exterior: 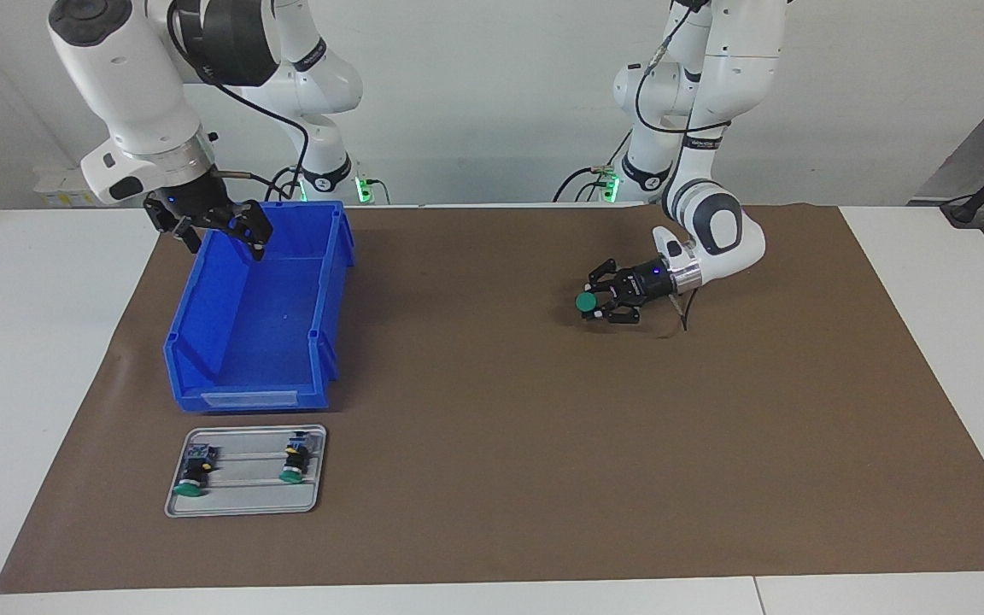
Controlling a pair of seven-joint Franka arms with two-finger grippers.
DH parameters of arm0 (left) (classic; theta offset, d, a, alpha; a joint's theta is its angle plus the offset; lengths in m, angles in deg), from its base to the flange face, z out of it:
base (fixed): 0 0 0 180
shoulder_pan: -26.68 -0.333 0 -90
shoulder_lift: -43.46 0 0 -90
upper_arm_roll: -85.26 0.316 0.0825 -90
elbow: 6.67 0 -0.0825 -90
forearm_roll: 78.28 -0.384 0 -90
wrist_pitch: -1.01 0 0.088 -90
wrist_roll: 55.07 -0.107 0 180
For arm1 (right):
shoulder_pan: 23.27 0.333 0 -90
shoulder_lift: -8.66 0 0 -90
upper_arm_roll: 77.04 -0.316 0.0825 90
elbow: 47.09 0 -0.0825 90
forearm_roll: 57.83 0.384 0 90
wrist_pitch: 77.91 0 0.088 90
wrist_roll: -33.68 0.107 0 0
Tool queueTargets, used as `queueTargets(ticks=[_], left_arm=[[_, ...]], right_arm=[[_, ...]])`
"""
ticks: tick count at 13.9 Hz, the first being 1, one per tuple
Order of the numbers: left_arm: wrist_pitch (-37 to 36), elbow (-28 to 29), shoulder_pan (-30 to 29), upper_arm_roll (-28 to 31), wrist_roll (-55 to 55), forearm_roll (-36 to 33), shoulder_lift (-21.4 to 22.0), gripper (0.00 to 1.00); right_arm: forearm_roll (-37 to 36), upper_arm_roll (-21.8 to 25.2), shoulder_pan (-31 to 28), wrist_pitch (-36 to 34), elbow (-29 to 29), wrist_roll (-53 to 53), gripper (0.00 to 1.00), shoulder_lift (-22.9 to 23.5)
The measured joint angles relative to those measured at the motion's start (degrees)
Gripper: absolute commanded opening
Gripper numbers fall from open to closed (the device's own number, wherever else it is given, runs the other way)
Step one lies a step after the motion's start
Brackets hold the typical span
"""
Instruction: Place and press button with both arms
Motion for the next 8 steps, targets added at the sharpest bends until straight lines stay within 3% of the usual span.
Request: queueTargets(ticks=[2, 5, 8], left_arm=[[-6.3, 1.1, -2.1, 0.2, -5.7, 0.1, -2.0, 0.21], [-12.3, -0.3, -4.5, 0.5, -11.7, 0.9, -8.8, 0.21], [-13.5, -1.9, -4.8, 0.4, -11.5, 2.4, -9.8, 0.21]], right_arm=[[0.0, 0.0, 0.0, 0.0, 0.0, 0.0, 1.0, 0.0], [0.0, 0.0, 0.0, 0.0, 0.0, 0.0, 1.0, 0.0], [0.0, 0.0, 0.0, 0.0, 0.0, 0.0, 1.0, 0.0]])
